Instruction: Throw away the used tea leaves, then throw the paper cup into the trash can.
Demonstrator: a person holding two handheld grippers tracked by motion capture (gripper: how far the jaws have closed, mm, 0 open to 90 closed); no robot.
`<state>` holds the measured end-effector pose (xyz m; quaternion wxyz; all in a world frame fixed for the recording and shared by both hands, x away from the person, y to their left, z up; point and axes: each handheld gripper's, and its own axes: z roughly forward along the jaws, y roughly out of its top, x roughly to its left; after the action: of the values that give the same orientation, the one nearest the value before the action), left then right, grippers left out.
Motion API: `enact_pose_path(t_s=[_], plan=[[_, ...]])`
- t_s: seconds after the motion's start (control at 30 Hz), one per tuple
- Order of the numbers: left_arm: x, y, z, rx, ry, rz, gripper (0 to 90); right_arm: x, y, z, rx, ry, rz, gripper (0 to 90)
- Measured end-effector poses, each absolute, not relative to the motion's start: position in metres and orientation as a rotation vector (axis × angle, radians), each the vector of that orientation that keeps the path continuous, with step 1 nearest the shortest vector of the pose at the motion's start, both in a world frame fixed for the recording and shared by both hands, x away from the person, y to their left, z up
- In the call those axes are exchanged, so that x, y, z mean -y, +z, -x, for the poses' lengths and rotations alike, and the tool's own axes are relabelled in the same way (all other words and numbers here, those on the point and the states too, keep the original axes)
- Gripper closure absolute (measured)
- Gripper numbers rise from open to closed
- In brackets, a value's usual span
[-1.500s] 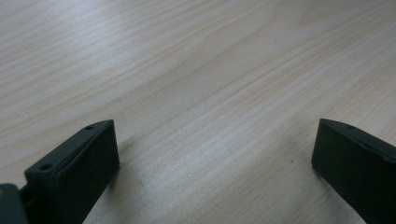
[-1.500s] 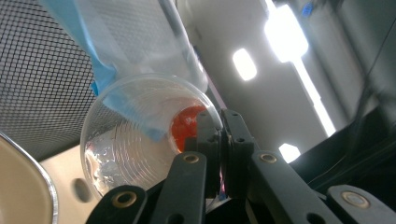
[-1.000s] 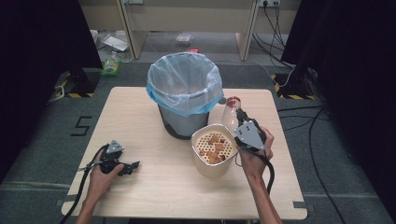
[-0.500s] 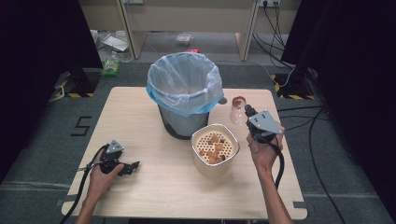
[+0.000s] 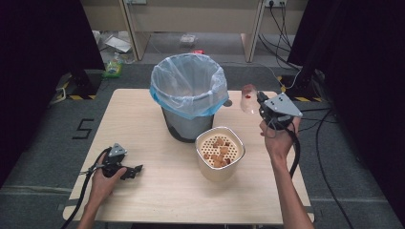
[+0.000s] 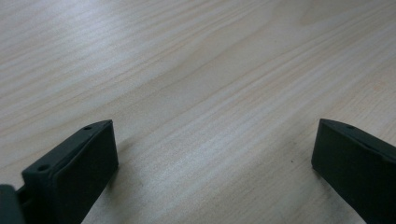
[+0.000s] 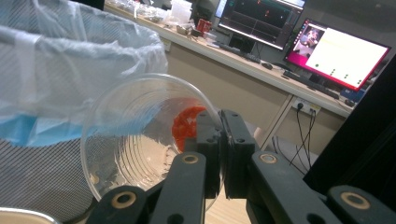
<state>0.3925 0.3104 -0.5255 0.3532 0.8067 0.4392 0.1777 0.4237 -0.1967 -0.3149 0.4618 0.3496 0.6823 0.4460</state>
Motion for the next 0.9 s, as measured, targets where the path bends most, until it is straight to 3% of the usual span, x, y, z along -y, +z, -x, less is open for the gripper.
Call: enact_pose_path(t_s=[0.9], plan=[[-0.310,-0.526,-0.392,-1.135,0.460,-2.087,0.0,0.190,-0.263,-0.449,-1.652,1.126,-0.878,87.3]])
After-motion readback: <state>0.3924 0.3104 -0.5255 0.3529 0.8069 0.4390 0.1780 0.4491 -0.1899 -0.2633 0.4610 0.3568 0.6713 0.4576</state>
